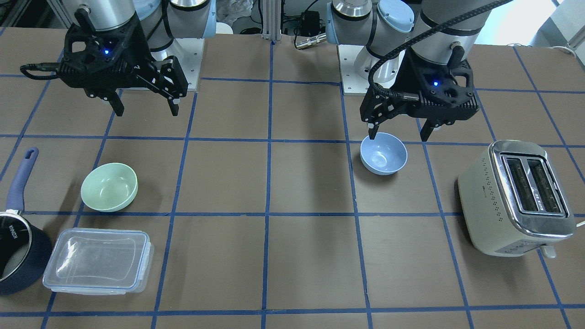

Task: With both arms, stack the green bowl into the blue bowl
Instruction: 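Move the left gripper down over the light blue bowl's rim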

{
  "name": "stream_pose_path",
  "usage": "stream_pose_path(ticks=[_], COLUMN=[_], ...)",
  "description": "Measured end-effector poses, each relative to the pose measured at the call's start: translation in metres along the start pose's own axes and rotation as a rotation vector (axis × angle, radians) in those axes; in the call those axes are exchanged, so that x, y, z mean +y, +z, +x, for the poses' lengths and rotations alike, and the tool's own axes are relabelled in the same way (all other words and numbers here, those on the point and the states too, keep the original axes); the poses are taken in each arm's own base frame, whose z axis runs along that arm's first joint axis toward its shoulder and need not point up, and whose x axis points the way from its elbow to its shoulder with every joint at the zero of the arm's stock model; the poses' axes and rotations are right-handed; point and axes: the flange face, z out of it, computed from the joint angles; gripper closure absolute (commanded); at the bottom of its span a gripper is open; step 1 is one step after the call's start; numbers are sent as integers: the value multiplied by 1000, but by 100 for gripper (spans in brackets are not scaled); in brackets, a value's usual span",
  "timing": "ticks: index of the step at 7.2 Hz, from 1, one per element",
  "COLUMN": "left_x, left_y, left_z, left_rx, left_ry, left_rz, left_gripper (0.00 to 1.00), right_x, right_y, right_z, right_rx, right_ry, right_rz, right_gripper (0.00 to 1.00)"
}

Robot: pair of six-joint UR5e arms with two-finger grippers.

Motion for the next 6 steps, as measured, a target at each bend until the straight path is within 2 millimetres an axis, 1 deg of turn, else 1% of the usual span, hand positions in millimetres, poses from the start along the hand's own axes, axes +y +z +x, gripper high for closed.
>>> stream_pose_path(ticks=[1,2,3,5,6], left_x=[4,14,28,55,68], left_y=[1,1,12,67,102], left_z=[2,3,4,4,3], left_rx=[-1,0,1,4,6], left_ry=[3,7,20,34,29], left_rz=[-3,-16,-56,-158,-206], left_gripper=[0,0,0,0,0], right_x=[0,0,0,-1,-1], right_y=[0,1,1,0,0], right_z=[0,1,1,2,2], right_rx=[0,0,0,1,2], right_ry=[1,1,2,4,4], right_rz=[-1,-2,-2,1,1], right_gripper=[0,0,0,0,0])
